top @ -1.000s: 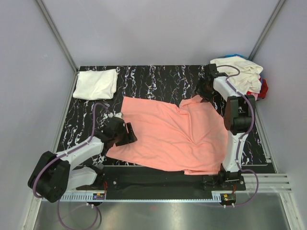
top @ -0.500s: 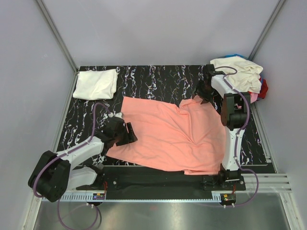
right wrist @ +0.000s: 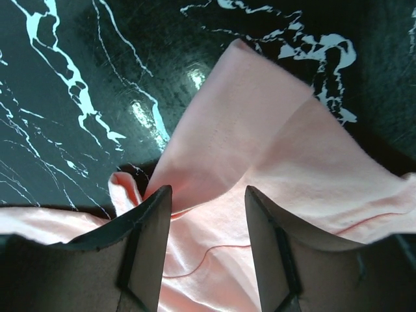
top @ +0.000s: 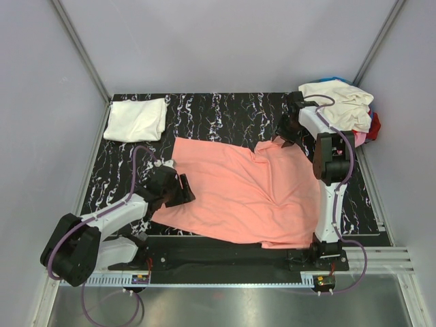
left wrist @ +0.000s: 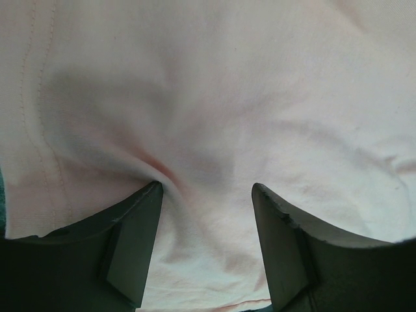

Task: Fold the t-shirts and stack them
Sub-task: Flatten the tshirt out

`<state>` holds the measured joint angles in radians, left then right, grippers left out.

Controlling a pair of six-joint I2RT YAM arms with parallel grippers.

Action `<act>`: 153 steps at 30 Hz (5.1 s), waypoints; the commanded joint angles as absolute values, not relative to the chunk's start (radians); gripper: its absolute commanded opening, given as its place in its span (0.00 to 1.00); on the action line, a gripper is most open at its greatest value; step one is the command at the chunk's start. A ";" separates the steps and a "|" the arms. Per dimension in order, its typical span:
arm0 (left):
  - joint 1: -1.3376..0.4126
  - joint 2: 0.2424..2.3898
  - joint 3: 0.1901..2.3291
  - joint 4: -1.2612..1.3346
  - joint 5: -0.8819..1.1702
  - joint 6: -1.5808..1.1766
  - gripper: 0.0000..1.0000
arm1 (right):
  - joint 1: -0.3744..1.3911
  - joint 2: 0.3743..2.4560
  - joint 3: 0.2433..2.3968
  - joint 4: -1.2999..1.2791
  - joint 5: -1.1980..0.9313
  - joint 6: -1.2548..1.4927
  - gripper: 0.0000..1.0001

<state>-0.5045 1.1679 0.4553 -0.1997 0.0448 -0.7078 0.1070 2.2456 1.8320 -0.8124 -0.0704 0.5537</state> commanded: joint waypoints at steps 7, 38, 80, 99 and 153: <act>-0.508 1.187 0.451 -0.183 0.054 -0.707 0.63 | 0.144 2.261 1.871 -0.810 -0.110 0.568 0.55; -0.508 1.193 0.453 -0.179 0.055 -0.707 0.62 | 0.181 2.604 2.454 -0.973 -0.138 0.503 0.13; -0.460 1.724 1.296 -0.419 -0.080 -0.525 0.77 | 0.179 1.942 1.499 -0.784 0.005 0.448 0.69; -0.272 2.078 1.436 -0.471 -0.008 -0.538 0.72 | 0.132 2.425 1.965 -0.936 0.014 0.382 0.68; -0.253 0.838 0.786 -0.911 0.021 -0.738 0.75 | 0.225 1.347 1.257 -0.714 -0.127 0.607 0.77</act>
